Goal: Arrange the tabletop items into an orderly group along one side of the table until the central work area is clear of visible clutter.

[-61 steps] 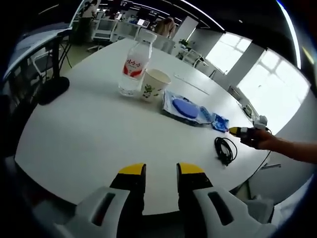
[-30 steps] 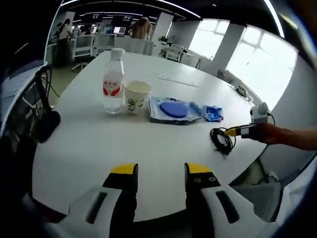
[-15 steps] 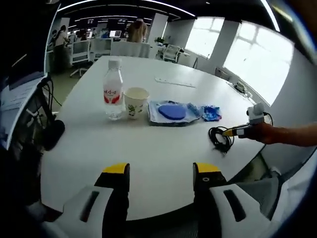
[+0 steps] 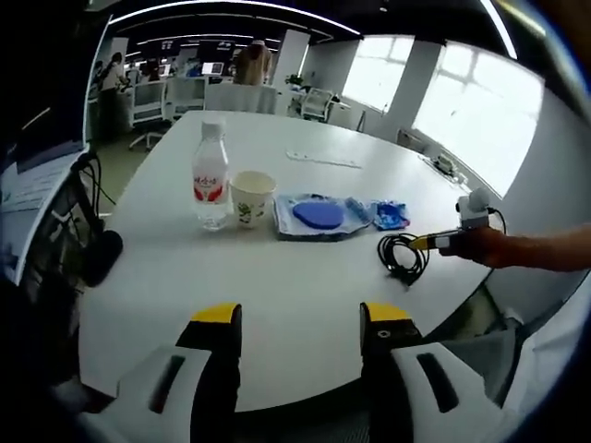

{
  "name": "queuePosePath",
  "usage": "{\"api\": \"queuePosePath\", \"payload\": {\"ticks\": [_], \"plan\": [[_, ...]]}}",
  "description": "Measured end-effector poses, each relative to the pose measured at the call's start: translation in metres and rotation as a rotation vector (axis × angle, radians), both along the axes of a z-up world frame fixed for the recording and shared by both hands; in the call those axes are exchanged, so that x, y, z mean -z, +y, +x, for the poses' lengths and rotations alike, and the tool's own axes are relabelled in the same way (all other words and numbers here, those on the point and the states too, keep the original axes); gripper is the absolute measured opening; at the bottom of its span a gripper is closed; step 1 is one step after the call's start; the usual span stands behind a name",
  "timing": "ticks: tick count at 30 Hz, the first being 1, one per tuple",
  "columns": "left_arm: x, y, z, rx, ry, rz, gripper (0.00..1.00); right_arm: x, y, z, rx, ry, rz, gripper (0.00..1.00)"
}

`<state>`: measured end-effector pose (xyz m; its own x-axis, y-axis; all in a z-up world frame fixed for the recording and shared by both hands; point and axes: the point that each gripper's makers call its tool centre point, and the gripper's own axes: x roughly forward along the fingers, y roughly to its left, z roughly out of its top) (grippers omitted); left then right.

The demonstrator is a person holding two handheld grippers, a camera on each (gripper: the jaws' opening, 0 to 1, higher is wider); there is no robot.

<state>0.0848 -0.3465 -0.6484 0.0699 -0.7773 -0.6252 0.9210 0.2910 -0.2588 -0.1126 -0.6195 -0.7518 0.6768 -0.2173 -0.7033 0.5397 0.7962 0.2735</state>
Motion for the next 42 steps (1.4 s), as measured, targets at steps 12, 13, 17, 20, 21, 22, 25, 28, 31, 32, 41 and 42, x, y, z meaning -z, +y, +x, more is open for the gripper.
{"api": "queuePosePath", "payload": {"ticks": [12,13,17,20,21,22,25,28,31,32,41,42], "plan": [[-0.012,0.006,0.005,0.003,-0.024,-0.026,0.52,0.001,-0.004,0.021,0.023,-0.005,0.022,0.06],[-0.013,0.006,0.005,0.003,-0.026,-0.027,0.52,0.002,-0.004,0.021,0.019,-0.004,0.025,0.07],[-0.012,0.01,0.007,0.005,-0.028,-0.022,0.52,-0.001,-0.008,0.02,0.017,-0.006,0.023,0.07],[-0.012,0.012,0.008,0.004,-0.027,-0.021,0.52,-0.007,-0.007,0.021,0.009,-0.024,0.022,0.09],[-0.012,0.012,0.008,0.003,-0.028,-0.022,0.52,-0.009,-0.007,0.02,-0.003,-0.02,0.014,0.12],[-0.012,0.013,0.008,0.003,-0.027,-0.021,0.52,-0.009,-0.007,0.019,-0.007,-0.019,0.009,0.13],[-0.011,0.012,0.009,0.008,-0.028,-0.019,0.52,-0.013,-0.007,0.015,-0.01,-0.032,0.001,0.15],[-0.012,0.011,0.01,0.013,-0.03,-0.021,0.52,-0.017,-0.004,0.01,-0.023,-0.038,-0.009,0.18],[-0.014,0.01,0.011,0.014,-0.035,-0.026,0.52,-0.019,0.001,0.005,-0.048,-0.032,-0.02,0.21],[-0.014,0.01,0.011,0.012,-0.036,-0.028,0.52,-0.021,0.003,0.003,-0.054,-0.034,-0.022,0.22],[-0.01,0.009,0.011,0.031,-0.031,-0.02,0.53,-0.033,0.017,-0.004,-0.078,-0.028,-0.04,0.27],[-0.011,0.009,0.012,0.033,-0.032,-0.022,0.53,-0.038,0.02,-0.004,-0.081,-0.034,-0.044,0.28]]}}
